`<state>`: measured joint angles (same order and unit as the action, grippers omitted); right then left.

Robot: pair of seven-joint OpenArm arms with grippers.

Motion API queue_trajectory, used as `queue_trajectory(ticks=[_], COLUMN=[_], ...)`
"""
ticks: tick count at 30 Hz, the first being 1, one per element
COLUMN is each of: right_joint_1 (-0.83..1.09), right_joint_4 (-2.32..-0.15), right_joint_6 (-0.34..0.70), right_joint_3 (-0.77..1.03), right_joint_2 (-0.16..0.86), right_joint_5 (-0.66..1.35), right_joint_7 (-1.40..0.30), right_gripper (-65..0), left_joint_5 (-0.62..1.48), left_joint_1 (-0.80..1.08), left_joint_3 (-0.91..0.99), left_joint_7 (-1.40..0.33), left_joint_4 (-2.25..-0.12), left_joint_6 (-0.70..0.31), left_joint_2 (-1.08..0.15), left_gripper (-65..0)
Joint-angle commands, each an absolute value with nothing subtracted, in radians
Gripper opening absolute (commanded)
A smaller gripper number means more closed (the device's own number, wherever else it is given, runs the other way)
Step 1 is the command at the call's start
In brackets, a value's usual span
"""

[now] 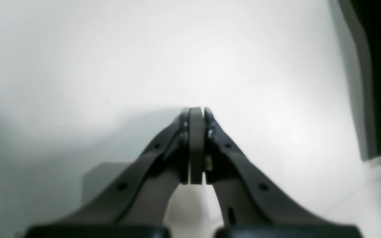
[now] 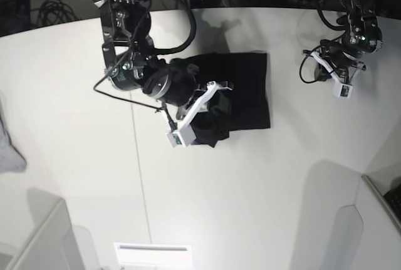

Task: Fold the T-shirt properly
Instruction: 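Fold the bundle end with the right gripper toward the left gripper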

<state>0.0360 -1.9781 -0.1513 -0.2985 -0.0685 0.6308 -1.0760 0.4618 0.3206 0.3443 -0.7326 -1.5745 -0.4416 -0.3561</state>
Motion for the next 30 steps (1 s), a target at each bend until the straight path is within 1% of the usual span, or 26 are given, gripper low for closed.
queue_trajectory(ticks=[1, 4, 11, 20, 30], right_joint_1=[0.018, 0.018, 0.019, 0.005, -0.042], right_joint_4=[-1.985, -1.965, -1.905, -1.903, -1.810], right_joint_6=[-0.157, -0.157, -0.157, -0.160, -0.160], right_joint_3=[-0.306, -0.311, -0.314, -0.398, -0.398], right_joint_2=[-0.071, -0.073, -0.073, -0.084, -0.091], right_joint_5=[0.647, 0.647, 0.647, 0.647, 0.645], right_joint_7=[-1.055, -1.049, -0.964, -0.935, -0.917], right_gripper=[-65.0, -65.0, -65.0, -65.0, -65.0], left_joint_5=[0.458, 0.458, 0.458, 0.458, 0.458], left_joint_1=[0.326, 0.344, 0.390, 0.401, 0.423], left_joint_3=[0.348, 0.349, 0.349, 0.349, 0.349], left_joint_7=[-0.742, -0.740, -0.743, -0.745, -0.743], left_joint_4=[-1.586, -1.598, -1.685, -1.690, -1.687], left_joint_6=[-0.440, -0.440, -0.440, -0.440, -0.440], left_joint_2=[-0.372, -0.372, -0.372, -0.372, -0.372], left_gripper=[-65.0, -65.0, -65.0, -65.0, -65.0])
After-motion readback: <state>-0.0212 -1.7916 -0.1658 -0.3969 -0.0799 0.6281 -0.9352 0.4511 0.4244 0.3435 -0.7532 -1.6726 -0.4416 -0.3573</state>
